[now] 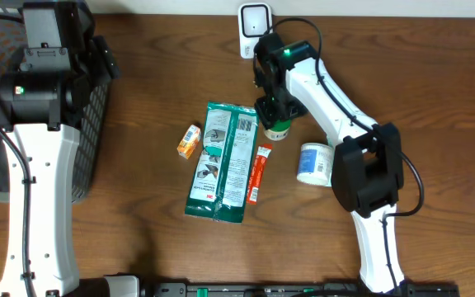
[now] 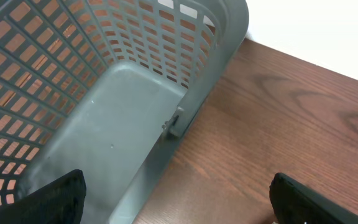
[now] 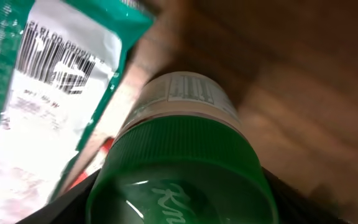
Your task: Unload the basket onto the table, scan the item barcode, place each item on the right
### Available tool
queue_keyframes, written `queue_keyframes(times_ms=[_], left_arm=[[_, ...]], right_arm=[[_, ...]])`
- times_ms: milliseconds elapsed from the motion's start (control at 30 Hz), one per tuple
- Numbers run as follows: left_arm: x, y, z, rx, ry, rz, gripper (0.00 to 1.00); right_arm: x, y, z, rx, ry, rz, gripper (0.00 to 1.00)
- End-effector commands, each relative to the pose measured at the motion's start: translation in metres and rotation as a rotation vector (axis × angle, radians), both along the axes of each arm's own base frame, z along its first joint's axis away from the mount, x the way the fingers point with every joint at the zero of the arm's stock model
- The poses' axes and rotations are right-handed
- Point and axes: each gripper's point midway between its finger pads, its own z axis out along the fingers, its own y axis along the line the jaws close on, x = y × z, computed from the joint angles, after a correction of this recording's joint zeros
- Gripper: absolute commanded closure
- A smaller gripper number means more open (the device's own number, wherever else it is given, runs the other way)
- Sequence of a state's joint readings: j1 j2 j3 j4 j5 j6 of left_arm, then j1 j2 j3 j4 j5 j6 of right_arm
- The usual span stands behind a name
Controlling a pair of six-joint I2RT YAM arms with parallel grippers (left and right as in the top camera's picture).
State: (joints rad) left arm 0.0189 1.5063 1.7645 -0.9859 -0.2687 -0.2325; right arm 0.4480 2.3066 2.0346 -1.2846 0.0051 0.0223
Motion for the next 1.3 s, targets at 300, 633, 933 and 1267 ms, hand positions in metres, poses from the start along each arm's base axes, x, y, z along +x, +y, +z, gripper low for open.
queue_keyframes(times_ms=[300, 633, 933, 1267], left_arm=[[0.000, 0.004, 0.003, 0.011, -0.007, 0.017, 0.10], [0.000, 0.004, 0.003, 0.011, -0.007, 0.017, 0.10], [0.000, 0.004, 0.003, 0.011, -0.007, 0.017, 0.10], [0.000, 0.004, 0.003, 0.011, -0.007, 0.017, 0.10]], right_arm=[[0.023, 0.013, 0.030, -0.129, -0.191, 0.173, 0.01], [0.011, 0.010, 0.077, 0.044, -0.132, -0.230, 0.01], [0.002, -0.004, 0.046, 0.050, -0.034, -0.410, 0.01], [0.005, 0.002, 0.008, 0.062, -0.043, -0.415, 0.08]])
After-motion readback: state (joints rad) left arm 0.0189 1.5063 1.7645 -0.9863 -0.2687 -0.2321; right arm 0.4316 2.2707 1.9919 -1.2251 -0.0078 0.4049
